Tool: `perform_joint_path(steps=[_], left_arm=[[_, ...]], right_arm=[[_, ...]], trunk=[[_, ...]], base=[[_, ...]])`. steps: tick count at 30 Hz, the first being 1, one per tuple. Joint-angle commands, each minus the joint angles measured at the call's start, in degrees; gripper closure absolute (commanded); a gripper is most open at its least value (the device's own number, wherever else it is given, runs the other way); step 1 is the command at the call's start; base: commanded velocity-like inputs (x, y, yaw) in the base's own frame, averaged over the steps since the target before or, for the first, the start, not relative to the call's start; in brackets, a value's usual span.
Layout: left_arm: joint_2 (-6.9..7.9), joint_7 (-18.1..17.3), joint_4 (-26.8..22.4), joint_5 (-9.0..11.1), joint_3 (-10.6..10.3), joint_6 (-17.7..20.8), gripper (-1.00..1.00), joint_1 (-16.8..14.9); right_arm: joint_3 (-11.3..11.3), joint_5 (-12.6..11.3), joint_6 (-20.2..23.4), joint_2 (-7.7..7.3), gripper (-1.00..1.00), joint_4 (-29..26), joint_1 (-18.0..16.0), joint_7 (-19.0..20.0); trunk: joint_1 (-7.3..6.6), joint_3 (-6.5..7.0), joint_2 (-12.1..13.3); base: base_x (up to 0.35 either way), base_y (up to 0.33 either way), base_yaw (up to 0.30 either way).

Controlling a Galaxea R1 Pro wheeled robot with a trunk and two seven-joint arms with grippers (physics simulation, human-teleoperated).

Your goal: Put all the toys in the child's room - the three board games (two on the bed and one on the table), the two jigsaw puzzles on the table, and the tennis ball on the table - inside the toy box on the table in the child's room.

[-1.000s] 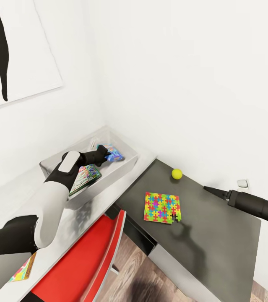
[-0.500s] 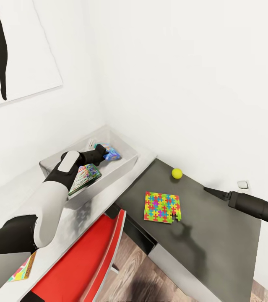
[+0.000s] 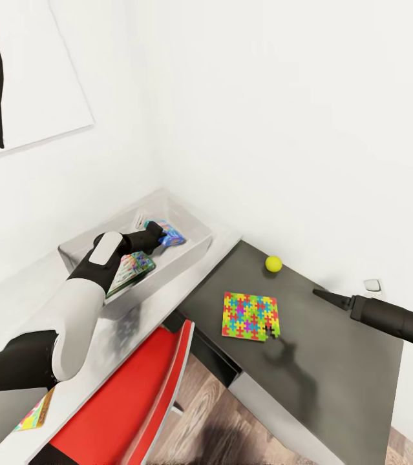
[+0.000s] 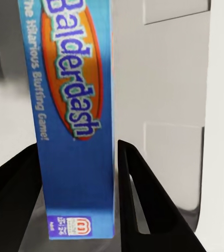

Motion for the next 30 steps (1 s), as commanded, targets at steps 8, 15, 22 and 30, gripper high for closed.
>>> perform_joint_path(steps=[8, 15, 22, 30], left_arm=[[-0.12, 0.48, -0.09, 0.82, 0.34, 0.19, 1.00, -0.04], [-0.08, 0.46, -0.09, 1.05, 0.35, 0.20, 1.00, 0.02], [-0.05, 0.46, -0.09, 1.17, 0.43, 0.22, 1.00, 0.03], [-0.04, 0.45, -0.09, 1.20, 0.48, 0.24, 1.00, 0.04]], right_arm=[[-0.01, 0.20, 0.20, 0.21, -1.00, -0.01, -0.04, 0.33], [-0.03, 0.20, 0.20, 0.24, -1.00, -0.01, -0.05, 0.33], [-0.07, 0.20, 0.20, 0.26, -1.00, 0.00, -0.04, 0.34], [-0.08, 0.20, 0.20, 0.26, -1.00, -0.01, -0.04, 0.33]], trunk=[[0.01, -0.81, -0.07], [0.01, -1.46, -0.07], [0.01, -2.02, -0.07], [0.01, -2.23, -0.07]], base=[[0.000, 0.000, 0.000], [0.000, 0.000, 0.000], [0.000, 0.000, 0.000], [0.000, 0.000, 0.000]])
